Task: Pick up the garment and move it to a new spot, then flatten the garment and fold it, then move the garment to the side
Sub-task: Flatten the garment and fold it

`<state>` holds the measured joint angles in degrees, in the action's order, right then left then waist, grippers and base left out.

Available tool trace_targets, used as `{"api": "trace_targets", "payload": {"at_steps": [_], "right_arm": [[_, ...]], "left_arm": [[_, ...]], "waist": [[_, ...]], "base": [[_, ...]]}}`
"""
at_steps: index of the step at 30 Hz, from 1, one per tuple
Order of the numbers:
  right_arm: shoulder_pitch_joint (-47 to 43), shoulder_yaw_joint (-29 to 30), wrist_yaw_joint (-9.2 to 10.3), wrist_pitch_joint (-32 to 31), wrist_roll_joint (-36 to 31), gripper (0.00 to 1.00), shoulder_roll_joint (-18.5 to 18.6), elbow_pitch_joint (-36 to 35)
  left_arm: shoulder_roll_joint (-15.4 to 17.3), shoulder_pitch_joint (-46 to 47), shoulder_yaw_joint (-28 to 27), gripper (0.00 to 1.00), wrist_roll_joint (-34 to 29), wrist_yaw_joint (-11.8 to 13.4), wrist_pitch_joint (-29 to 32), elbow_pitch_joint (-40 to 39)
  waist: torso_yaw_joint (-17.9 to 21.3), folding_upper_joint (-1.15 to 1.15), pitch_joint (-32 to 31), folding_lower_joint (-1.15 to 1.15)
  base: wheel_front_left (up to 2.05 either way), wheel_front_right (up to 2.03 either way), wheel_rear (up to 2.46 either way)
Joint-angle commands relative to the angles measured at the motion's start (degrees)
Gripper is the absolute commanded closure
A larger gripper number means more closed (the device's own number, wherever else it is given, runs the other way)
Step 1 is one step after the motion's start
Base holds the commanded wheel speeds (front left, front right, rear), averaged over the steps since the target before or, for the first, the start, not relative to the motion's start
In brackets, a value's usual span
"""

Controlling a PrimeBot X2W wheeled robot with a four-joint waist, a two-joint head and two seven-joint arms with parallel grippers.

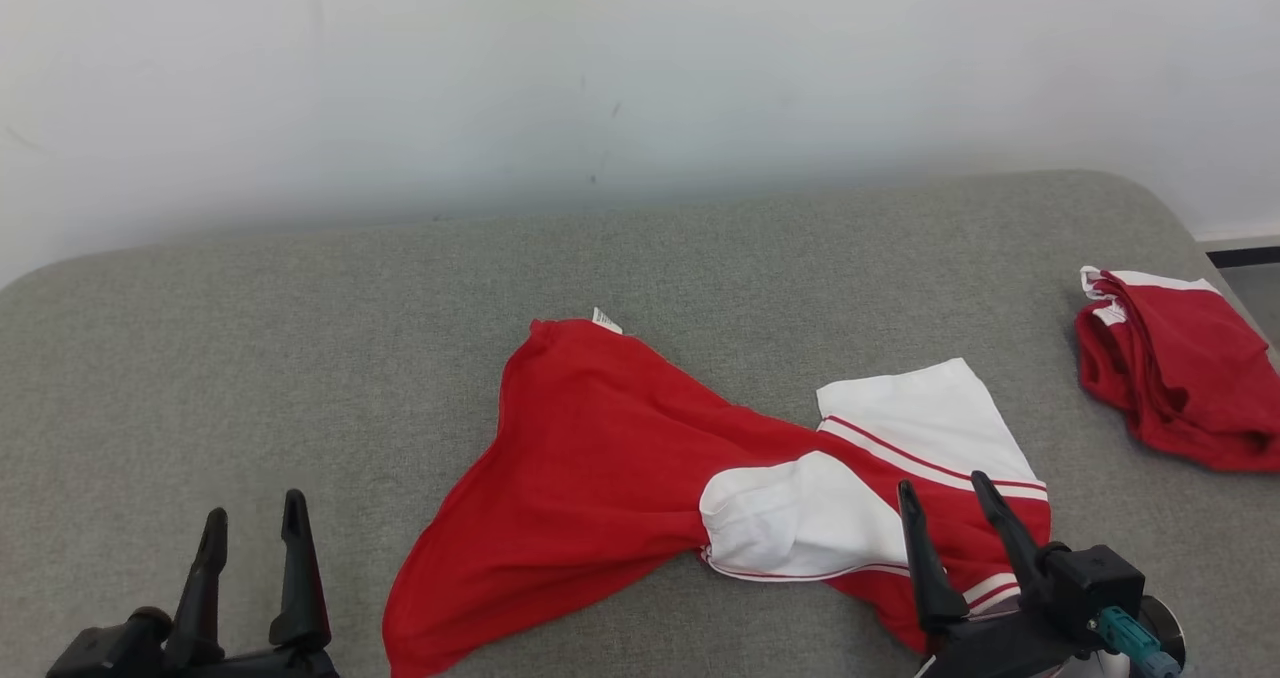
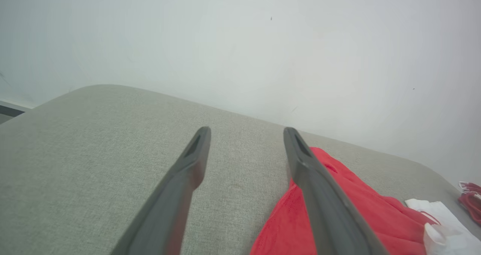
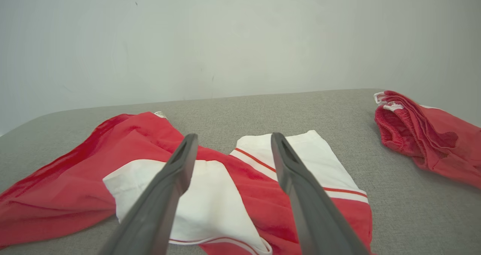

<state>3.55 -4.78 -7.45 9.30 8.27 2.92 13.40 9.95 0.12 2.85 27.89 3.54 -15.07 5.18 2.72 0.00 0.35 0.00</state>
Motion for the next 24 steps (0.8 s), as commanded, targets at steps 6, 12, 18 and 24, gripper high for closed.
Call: {"api": "trace_targets", "payload": {"at_steps": [6,12,18,24], "right_arm": [[-0.5,0.6,-0.04,-0.5,-0.4,0.00,0.1,0.0],[-1.1,1.2,-0.03,-1.5,-0.2,0.00,1.1,0.5],[3.2,1.4,-0.03,-9.1,2.0,0.00,4.9,0.6],[11.7,3.6,-0.03,-30.7,8.6,0.00,10.8,3.3]], "left_arm": [[-2.9,0.0,-3.0,0.00,-9.2,-4.0,-0.1,-0.3],[-4.7,-0.7,-3.4,0.00,-13.6,-7.7,-0.1,2.1],[-5.8,1.3,-3.7,0.00,-15.1,-9.0,-0.1,2.7],[-6.5,4.2,-3.3,0.00,-16.3,-9.7,-0.1,1.2]], "waist": [[-0.8,0.00,-1.1,0.00],[-1.5,0.00,-1.6,0.00],[-2.0,0.00,-0.3,0.00],[-2.8,0.00,4.7,0.00]], "base": [[0.00,0.00,0.00],[0.00,0.00,0.00],[0.00,0.00,0.00],[0.00,0.00,0.00]]}}
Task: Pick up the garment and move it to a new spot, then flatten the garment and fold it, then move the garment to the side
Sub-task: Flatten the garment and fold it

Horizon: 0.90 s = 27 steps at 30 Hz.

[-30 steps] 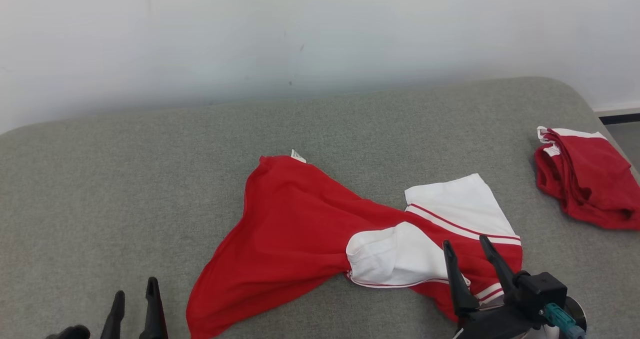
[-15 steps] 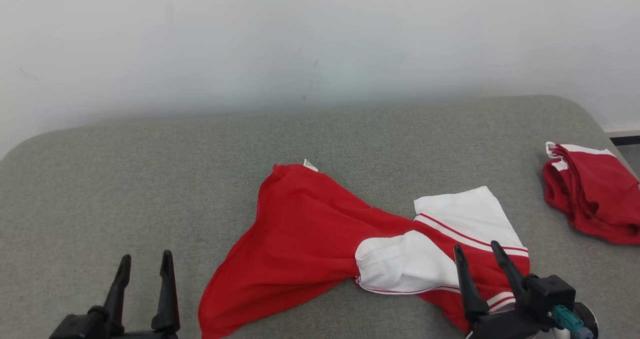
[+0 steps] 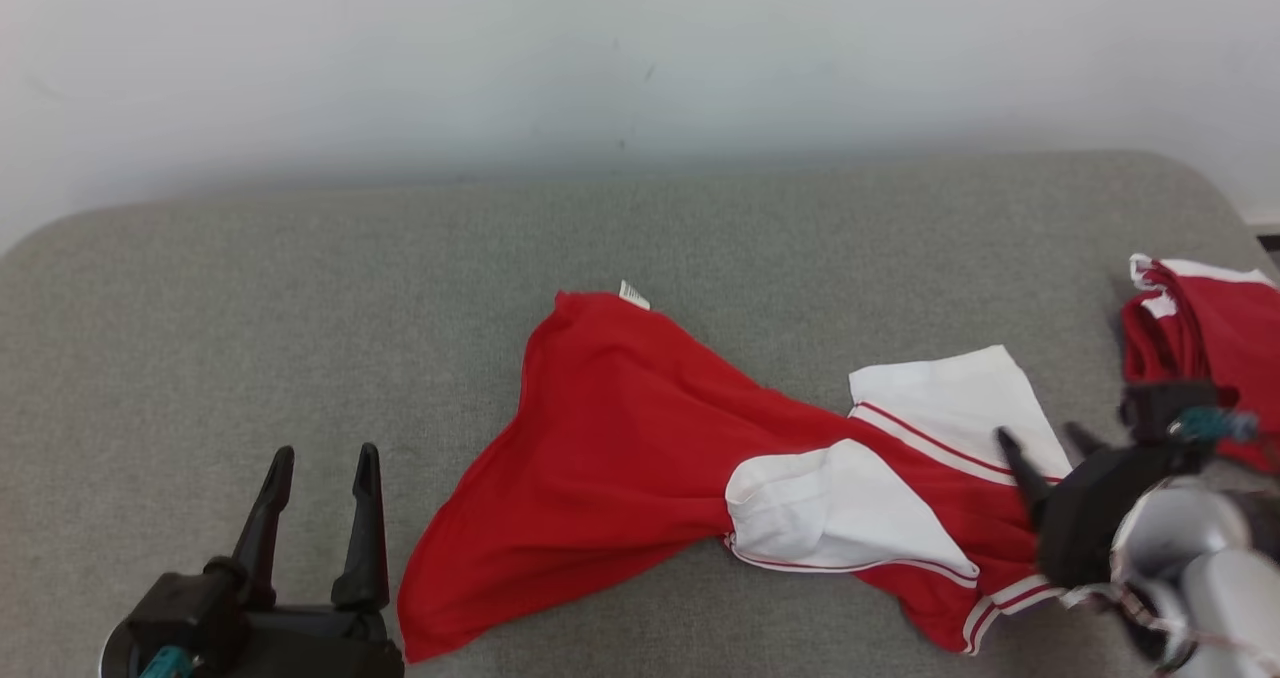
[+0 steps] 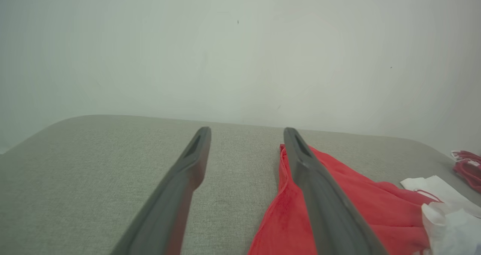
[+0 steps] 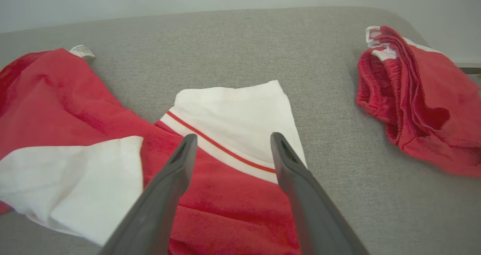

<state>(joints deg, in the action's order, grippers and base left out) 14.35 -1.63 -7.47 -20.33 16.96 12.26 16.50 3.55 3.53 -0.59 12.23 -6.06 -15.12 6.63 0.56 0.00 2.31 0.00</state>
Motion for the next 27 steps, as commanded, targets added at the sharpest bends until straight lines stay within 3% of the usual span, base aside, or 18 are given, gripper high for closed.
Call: {"api": "trace_targets", "payload": {"at_steps": [1,9,20,21,22,23,24,25,27], "right_arm": [[2.3,1.2,-0.02,-4.0,-0.1,0.00,2.6,1.1],[8.3,4.9,-0.03,-16.7,0.8,0.00,5.2,9.5],[8.8,7.8,-0.02,-21.7,-4.0,0.00,3.7,15.2],[8.9,7.9,-0.02,-21.7,-4.1,0.08,3.5,15.4],[8.8,7.9,-0.02,-21.9,-4.5,0.26,3.5,15.7],[8.8,7.6,-0.02,-21.9,-4.9,0.56,3.6,15.9],[8.9,7.5,-0.02,-21.5,-5.3,0.69,3.7,16.0],[9.0,7.4,0.00,-21.0,-5.5,1.00,3.8,16.1],[9.6,7.2,0.07,-19.4,-6.0,1.00,4.1,15.8]], "left_arm": [[-0.2,1.3,0.3,0.00,-0.9,-0.3,0.0,-0.5],[-0.5,4.0,1.6,0.00,-1.4,-0.8,0.0,-0.4],[-0.7,4.0,0.9,0.00,-2.0,-1.1,0.0,-1.2],[-0.7,4.0,0.9,0.00,-2.0,-1.1,0.0,-1.2],[-0.7,4.0,0.9,0.00,-2.1,-1.2,0.0,-1.2],[-0.7,3.9,1.0,0.00,-2.1,-1.2,0.0,-1.2],[-0.7,3.8,1.0,0.00,-2.2,-1.2,0.0,-1.4],[-0.7,3.8,1.1,0.00,-2.2,-1.3,0.0,-1.5],[-0.7,3.7,1.1,0.00,-2.2,-1.3,0.0,-1.6]], "waist": [[-1.0,0.00,3.6,0.00],[-4.3,0.00,8.3,0.00],[-5.6,0.00,8.7,0.00],[-5.6,0.00,8.8,0.00],[-5.6,0.00,8.8,0.00],[-5.6,0.00,8.9,0.00],[-5.7,0.00,9.0,0.00],[-5.7,0.00,9.1,0.00],[-5.8,0.00,9.4,0.00]], "base": [[0.00,0.00,0.00],[0.00,0.00,0.00],[0.00,0.00,0.00],[0.00,0.00,0.00],[0.00,0.00,0.00],[0.00,0.00,0.00],[0.00,0.00,0.00],[0.00,0.00,0.00],[0.00,0.00,0.00]]}}
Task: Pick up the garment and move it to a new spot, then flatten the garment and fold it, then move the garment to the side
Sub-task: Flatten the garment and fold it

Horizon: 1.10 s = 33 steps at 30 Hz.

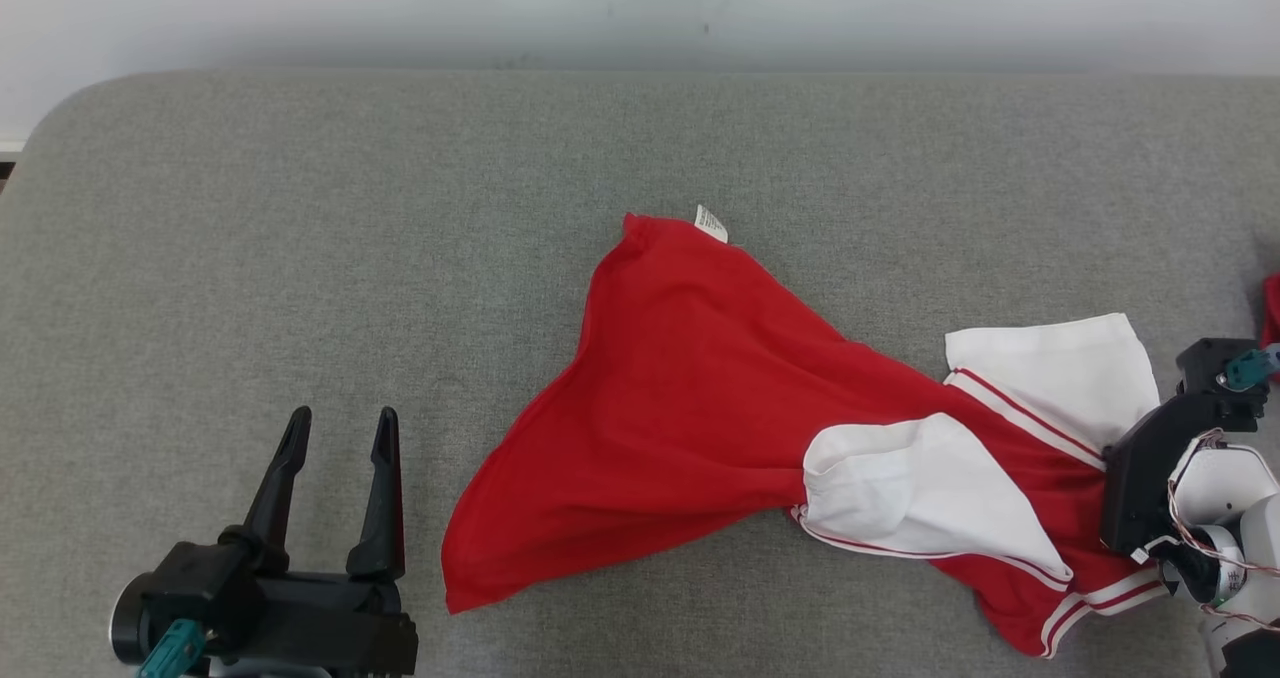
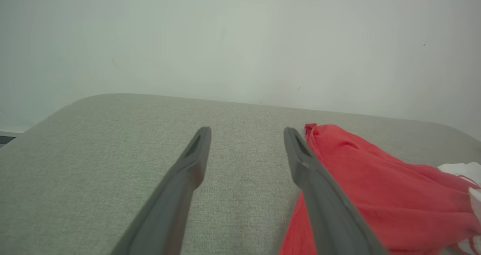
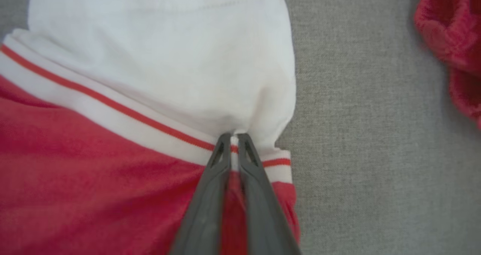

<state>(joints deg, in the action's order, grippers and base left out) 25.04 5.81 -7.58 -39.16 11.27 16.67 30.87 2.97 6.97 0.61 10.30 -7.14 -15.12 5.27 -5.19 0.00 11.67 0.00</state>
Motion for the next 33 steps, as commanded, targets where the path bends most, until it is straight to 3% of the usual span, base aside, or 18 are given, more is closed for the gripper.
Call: {"api": "trace_targets", "payload": {"at_steps": [1,12,28,29,30,33], "right_arm": [[-0.6,-0.2,0.18,0.5,-0.6,1.00,-0.2,1.3],[12.7,-0.5,0.17,10.5,-3.1,1.00,-0.5,0.2],[34.5,10.5,0.17,25.0,-13.7,1.00,-3.1,14.8],[35.3,10.8,0.16,25.9,-14.4,0.87,-3.7,15.7],[36.1,10.9,0.16,26.8,-15.2,0.00,-4.0,16.6],[37.3,9.9,0.16,28.0,-16.1,0.00,-5.1,20.0]], "left_arm": [[-0.1,0.2,-0.1,0.00,-0.3,-0.2,0.0,-0.3],[-0.1,2.1,-0.1,0.00,0.3,-0.2,0.0,-1.4],[-0.1,5.8,4.0,0.00,1.8,0.5,0.0,-2.9],[-0.1,5.7,4.1,0.00,1.7,0.6,0.0,-3.0],[-0.1,5.6,4.2,0.00,1.6,0.6,0.0,-3.1],[-0.1,5.5,4.1,0.00,1.4,1.1,0.0,-3.2]], "waist": [[-0.1,0.00,0.2,0.00],[-1.4,0.00,3.9,0.00],[-8.8,0.00,8.6,0.00],[-8.9,0.00,8.6,0.00],[-9.0,0.00,8.7,0.00],[-8.7,0.00,8.5,0.00]], "base": [[0.00,0.00,0.00],[0.00,0.00,0.00],[0.00,0.00,0.00],[0.00,0.00,0.00],[0.00,0.00,0.00],[0.00,0.00,0.00]]}}
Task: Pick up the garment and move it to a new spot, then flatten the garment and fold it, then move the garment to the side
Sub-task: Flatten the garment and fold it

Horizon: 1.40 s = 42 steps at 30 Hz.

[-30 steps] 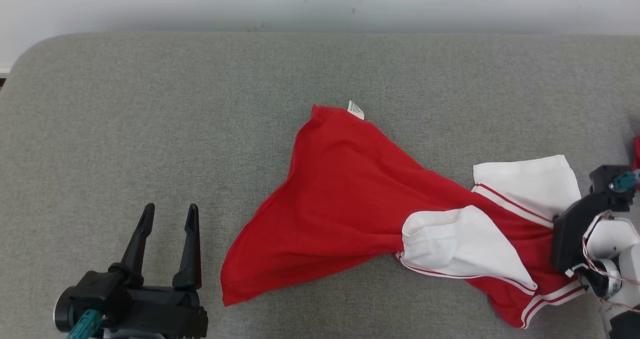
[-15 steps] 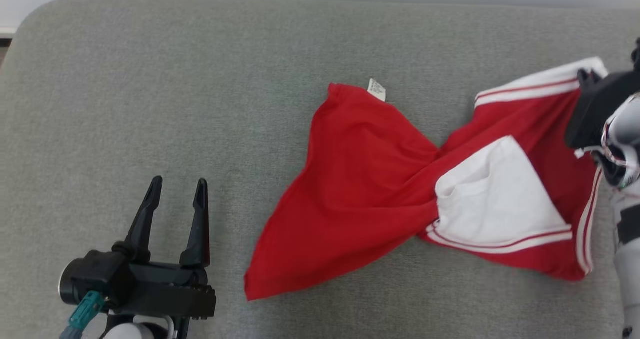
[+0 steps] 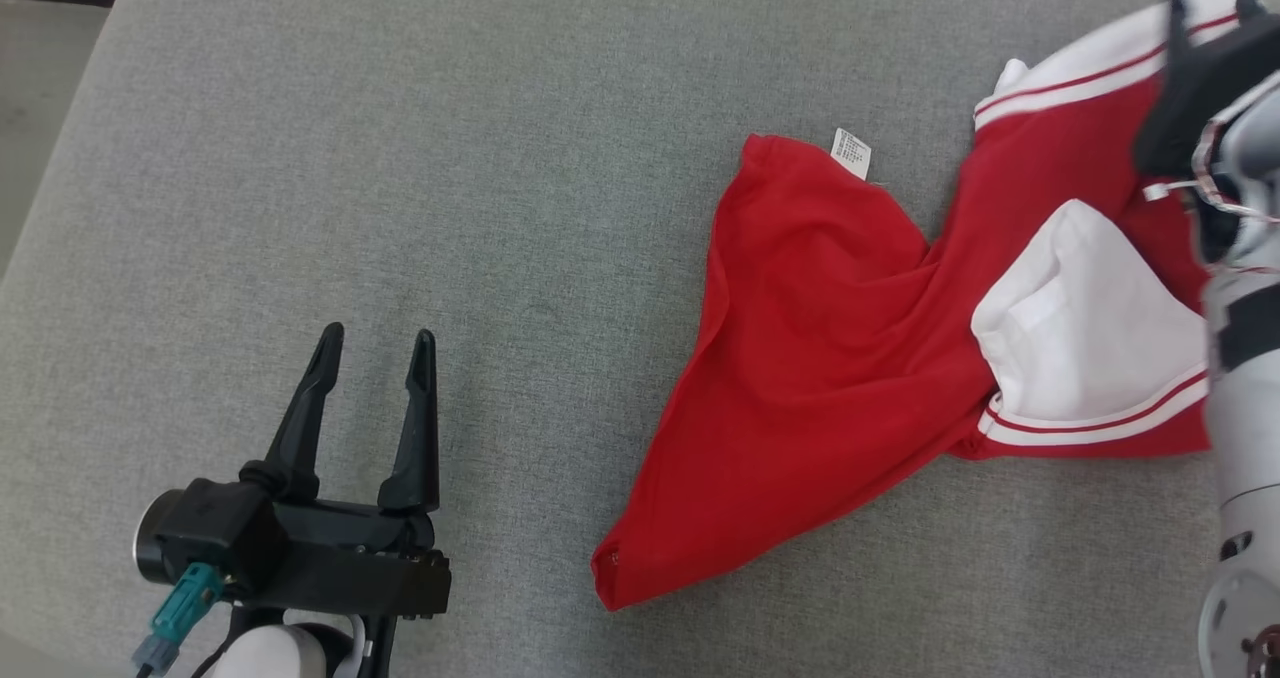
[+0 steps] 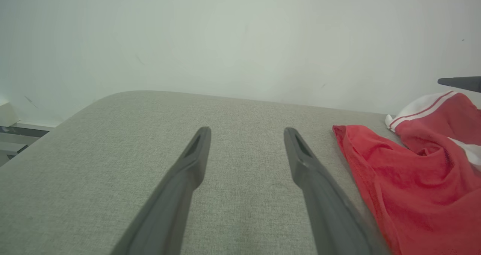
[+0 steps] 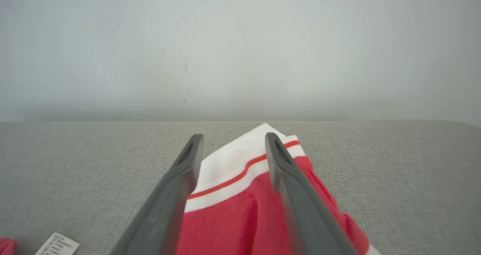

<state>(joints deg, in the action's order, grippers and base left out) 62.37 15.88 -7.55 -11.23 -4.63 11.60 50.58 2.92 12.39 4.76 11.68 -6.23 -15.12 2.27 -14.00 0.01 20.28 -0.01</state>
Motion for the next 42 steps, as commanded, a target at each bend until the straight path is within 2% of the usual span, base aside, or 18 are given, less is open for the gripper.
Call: {"api": "trace_targets", "payload": {"at_steps": [1,6,11,15,21,24,32,36,42], "right_arm": [[0.1,-1.4,0.14,0.0,-0.5,0.00,-0.3,1.5],[-0.1,-9.8,0.14,0.8,2.6,0.00,0.2,5.5],[-2.2,-15.8,0.14,1.2,8.5,0.00,0.7,5.2],[-6.0,-22.5,0.14,-0.4,14.9,0.00,1.3,1.4],[-16.5,-30.9,0.14,-2.3,20.4,0.00,3.4,-10.0],[-22.4,-31.1,0.14,-1.8,18.8,0.00,4.0,-16.1],[-38.2,-26.7,0.14,-3.5,12.5,0.00,-1.4,-29.6],[-41.5,-26.4,0.14,-4.7,9.2,0.00,-3.5,-32.3],[-41.9,-25.6,0.14,-5.3,4.3,0.00,-4.8,-31.5]], "left_arm": [[0.0,-0.1,-0.2,0.00,0.0,0.3,0.0,-0.1],[0.0,-1.4,-1.0,0.00,-0.3,0.6,0.0,0.6],[0.0,-2.8,-1.9,0.00,-0.5,0.7,0.0,1.1],[0.0,-4.3,-2.9,0.00,-0.7,0.7,0.0,1.5],[0.0,-6.3,-3.5,0.00,-0.1,1.0,0.0,1.6],[0.0,-7.0,-3.3,0.00,0.3,1.1,0.0,1.5],[0.0,-8.1,-3.7,0.00,0.4,1.2,0.0,1.6],[0.0,-7.9,-3.6,0.00,0.2,1.1,0.0,1.9],[0.0,-7.2,-3.0,0.00,0.3,0.9,0.0,2.2]], "waist": [[0.4,-0.01,-0.4,0.01],[2.1,-0.01,-3.2,0.01],[3.6,-0.01,-5.8,0.01],[5.1,-0.01,-7.9,0.01],[6.3,-0.01,-9.6,0.01],[6.4,-0.01,-10.0,0.01],[6.5,-0.01,-10.8,0.01],[6.5,-0.01,-10.7,0.01],[5.9,-0.01,-10.4,0.01]], "base": [[0.00,0.00,0.00],[0.00,0.00,0.00],[0.00,0.00,0.00],[0.00,0.00,0.00],[0.00,0.00,0.00],[0.00,0.00,0.00],[0.00,0.00,0.00],[0.00,0.00,0.00],[0.00,0.00,0.00]]}}
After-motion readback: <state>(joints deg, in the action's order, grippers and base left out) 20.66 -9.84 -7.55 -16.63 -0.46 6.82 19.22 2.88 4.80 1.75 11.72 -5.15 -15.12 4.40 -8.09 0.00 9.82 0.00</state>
